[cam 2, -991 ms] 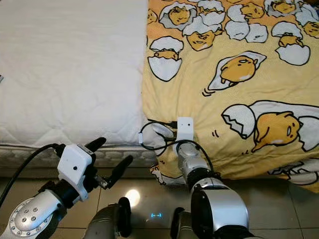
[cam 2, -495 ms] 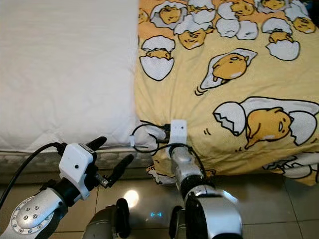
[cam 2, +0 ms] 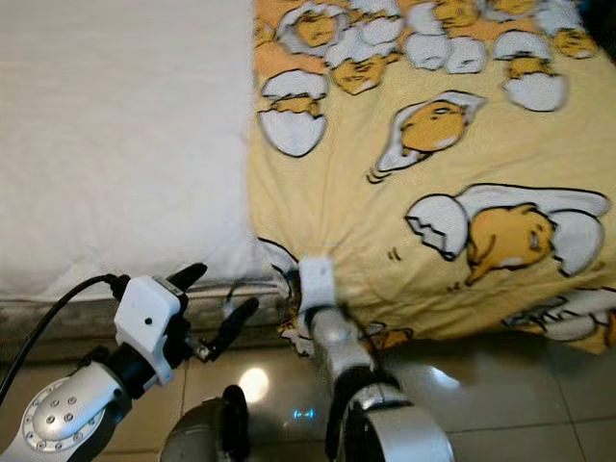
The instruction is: Clean up the room
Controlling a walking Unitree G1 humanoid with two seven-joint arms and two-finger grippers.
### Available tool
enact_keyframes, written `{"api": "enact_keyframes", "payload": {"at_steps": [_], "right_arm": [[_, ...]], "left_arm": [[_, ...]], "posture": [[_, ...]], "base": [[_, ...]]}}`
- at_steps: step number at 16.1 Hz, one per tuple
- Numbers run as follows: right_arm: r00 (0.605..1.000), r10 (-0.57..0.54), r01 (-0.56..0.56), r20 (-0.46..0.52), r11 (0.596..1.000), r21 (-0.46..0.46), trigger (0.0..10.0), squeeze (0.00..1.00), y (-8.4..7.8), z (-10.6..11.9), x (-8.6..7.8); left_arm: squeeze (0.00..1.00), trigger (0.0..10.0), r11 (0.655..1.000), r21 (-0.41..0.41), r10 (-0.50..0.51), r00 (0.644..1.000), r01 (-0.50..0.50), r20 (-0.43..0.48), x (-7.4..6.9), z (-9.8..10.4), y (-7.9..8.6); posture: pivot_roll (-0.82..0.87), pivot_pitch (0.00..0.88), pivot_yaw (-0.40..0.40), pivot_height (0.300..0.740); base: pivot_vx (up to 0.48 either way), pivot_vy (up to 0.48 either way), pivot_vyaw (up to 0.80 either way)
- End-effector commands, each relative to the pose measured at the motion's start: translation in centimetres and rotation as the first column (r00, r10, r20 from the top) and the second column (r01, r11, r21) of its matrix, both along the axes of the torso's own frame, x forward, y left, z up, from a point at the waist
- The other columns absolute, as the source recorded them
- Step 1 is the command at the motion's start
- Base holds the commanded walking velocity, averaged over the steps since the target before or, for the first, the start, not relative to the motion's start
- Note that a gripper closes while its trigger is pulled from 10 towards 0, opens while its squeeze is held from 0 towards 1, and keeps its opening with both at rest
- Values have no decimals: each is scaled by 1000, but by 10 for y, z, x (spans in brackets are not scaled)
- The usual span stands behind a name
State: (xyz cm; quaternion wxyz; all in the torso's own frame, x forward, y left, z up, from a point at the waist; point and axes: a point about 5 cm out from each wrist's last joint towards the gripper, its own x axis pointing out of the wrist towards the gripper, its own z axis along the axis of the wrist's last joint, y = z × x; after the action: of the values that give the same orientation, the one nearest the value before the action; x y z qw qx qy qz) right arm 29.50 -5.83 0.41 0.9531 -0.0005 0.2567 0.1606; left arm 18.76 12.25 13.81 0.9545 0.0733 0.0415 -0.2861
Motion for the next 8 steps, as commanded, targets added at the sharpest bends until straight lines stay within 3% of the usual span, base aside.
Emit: {"api": "enact_keyframes", "payload": {"at_steps": [1,4,6,8], "right_arm": [[995,88,-83,-51,993,88,0,0,45,-5,-22],[986,157,-149,-61,982,115,0,0,63,-12,-41],[985,168,-163,-47,982,100,0,0,64,-13,-44],[983,157,-153,93,987,-56,0,0,53,-4,-31]], "left_arm": [[0,10000,1000,2,-8,1000,8,-21,-2,-4,0],[0,10000,1000,0,-6,1000,6,-20,-1,-4,-2],[0,10000,1000,-2,-5,1000,5,-19,-1,-4,-2],[0,10000,1000,-4,-4,1000,4,-16,0,-4,-2]], "posture": [[214,270,43,740],[211,269,36,740],[209,267,35,740],[205,265,35,740]], "base": [[0,0,0],[0,0,0],[0,0,0],[0,0,0]]}}
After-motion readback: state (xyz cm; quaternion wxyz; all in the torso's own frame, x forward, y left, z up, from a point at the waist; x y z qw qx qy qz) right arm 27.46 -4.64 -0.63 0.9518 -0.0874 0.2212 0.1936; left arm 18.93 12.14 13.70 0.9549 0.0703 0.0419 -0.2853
